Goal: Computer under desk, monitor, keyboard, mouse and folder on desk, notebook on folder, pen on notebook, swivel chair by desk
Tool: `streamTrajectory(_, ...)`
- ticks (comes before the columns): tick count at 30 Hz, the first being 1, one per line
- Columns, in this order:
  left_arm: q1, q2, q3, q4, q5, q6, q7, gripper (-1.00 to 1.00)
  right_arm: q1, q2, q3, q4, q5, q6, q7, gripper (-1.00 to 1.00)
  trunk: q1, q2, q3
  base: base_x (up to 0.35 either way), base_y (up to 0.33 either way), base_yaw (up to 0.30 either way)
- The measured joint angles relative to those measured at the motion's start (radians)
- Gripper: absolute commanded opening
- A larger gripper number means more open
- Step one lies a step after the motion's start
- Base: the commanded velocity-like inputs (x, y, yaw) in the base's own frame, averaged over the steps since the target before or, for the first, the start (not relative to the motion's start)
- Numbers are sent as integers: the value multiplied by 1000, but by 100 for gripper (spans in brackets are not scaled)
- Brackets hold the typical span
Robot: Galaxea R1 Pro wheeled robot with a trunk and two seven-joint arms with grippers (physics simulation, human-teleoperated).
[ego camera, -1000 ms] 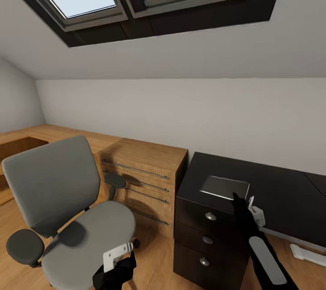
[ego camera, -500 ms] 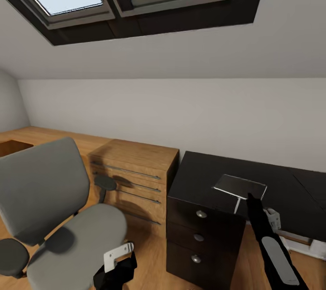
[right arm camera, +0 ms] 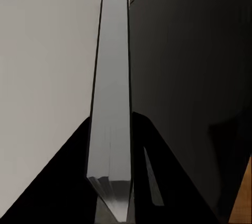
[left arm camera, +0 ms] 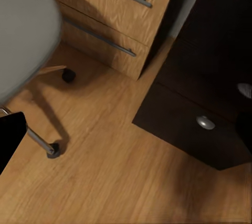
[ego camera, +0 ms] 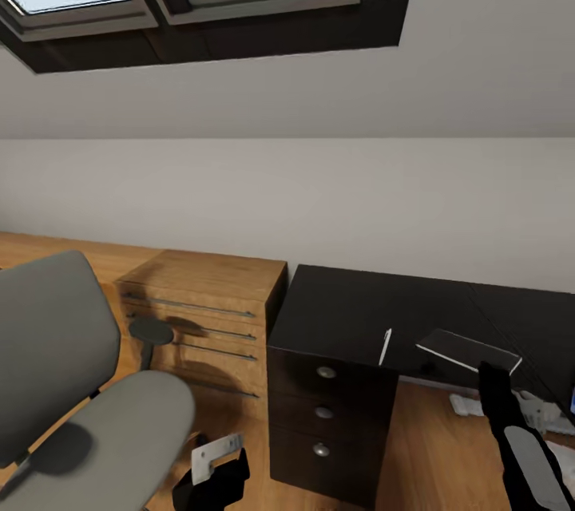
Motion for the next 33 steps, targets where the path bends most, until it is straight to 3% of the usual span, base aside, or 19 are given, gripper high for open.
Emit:
streamTrajectory(7, 0, 0, -6, -1, 0, 0, 0, 100, 0, -35, -19, 0, -4, 1, -54, -100, 0, 0, -3, 0, 0, -256)
streamTrajectory(10, 0, 2, -27, -1, -1, -4, 0, 100, 0, -40, -21, 0, -13, 1, -59, -100, 0, 0, -4, 0, 0, -256)
streamTrajectory(12, 0, 3, -53, -1, -2, -27, 0, 100, 0, -42, -21, 0, -18, 1, -60, -100, 0, 0, -5, 0, 0, -256)
streamTrajectory(13, 0, 4, -94, -1, -11, -79, 1, 100, 0, -42, -21, 0, -20, 1, -60, -100, 0, 0, -6, 0, 0, -256)
streamTrajectory(14, 0, 13, -160, -1, -49, -160, 3, 100, 0, -44, -21, 0, -21, 1, -61, -100, 0, 0, -6, 0, 0, -256)
streamTrajectory(15, 0, 22, -188, -1, -78, -189, 9, 100, 0, -45, -21, 0, -22, 1, -61, -100, 0, 0, -7, 0, 0, -256)
streamTrajectory(19, 0, 37, -223, -1, -127, -222, 51, 100, 0, -47, -21, 0, -22, 1, -61, -100, 0, 0, -8, 0, 0, -256)
streamTrajectory(27, 0, 43, -257, -1, -151, -238, 128, 100, 0, -47, -21, 0, -22, 1, -61, -100, 0, 0, -12, 0, 0, -256)
streamTrajectory(33, 0, 43, -258, -1, -151, -241, 133, 100, 0, -47, -21, 0, -22, 1, -60, -100, 0, 0, -15, 0, 0, -256)
